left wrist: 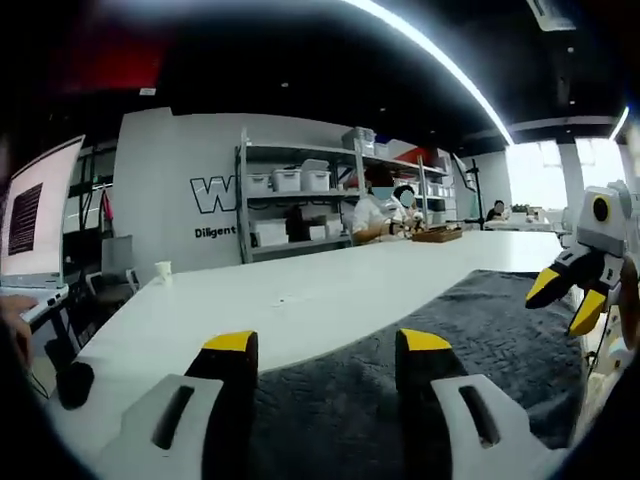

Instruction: Open the folded towel by lifting each exposed corner and separating the folded layers until the towel lies flat within the target outline without major curled edges

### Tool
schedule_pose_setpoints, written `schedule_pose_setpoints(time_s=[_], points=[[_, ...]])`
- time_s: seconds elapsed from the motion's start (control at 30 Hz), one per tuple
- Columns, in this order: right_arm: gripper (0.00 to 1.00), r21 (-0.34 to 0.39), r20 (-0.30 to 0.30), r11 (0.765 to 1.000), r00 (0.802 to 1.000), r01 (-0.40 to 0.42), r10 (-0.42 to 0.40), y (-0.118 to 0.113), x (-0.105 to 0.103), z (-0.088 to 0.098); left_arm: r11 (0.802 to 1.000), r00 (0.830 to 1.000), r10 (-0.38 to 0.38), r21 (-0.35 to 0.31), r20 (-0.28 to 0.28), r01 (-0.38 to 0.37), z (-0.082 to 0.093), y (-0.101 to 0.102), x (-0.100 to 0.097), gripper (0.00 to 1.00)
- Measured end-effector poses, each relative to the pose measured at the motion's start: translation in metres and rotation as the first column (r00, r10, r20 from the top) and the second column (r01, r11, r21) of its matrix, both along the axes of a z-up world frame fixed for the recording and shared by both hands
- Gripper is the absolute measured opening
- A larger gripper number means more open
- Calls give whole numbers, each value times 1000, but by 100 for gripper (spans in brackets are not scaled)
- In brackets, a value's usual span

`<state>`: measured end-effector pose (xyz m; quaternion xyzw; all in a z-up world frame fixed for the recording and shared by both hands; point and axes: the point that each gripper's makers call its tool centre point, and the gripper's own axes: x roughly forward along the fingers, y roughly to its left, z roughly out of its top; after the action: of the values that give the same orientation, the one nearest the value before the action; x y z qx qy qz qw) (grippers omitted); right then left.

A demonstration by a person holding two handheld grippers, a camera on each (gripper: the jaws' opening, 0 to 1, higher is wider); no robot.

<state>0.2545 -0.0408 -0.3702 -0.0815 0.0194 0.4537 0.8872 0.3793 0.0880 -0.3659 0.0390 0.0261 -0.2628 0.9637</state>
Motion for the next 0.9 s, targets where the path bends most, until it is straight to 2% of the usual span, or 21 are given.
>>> schedule_pose_setpoints(time_s=[0.3, 0.4, 0.57, 0.73, 0.9], points=[[35, 10, -1, 997, 997, 71, -71, -30, -5, 0, 1000, 1000, 21, -22, 0, -21, 4, -7, -19, 68], [38, 5, -1, 994, 994, 111, -111, -47, -8, -4, 999, 999, 42, -24, 6, -42, 3, -10, -31, 71], [44, 12, -4, 984, 984, 179, -179, -71, -8, -8, 997, 998, 63, -36, 4, -63, 0, -13, -45, 80], [45, 29, 1, 965, 965, 262, -262, -99, -11, -13, 996, 996, 78, -56, 38, -76, 2, -17, -61, 81], [45, 27, -10, 952, 953, 304, -304, -116, -16, -20, 996, 996, 73, -52, 56, -70, -1, -28, -80, 84]])
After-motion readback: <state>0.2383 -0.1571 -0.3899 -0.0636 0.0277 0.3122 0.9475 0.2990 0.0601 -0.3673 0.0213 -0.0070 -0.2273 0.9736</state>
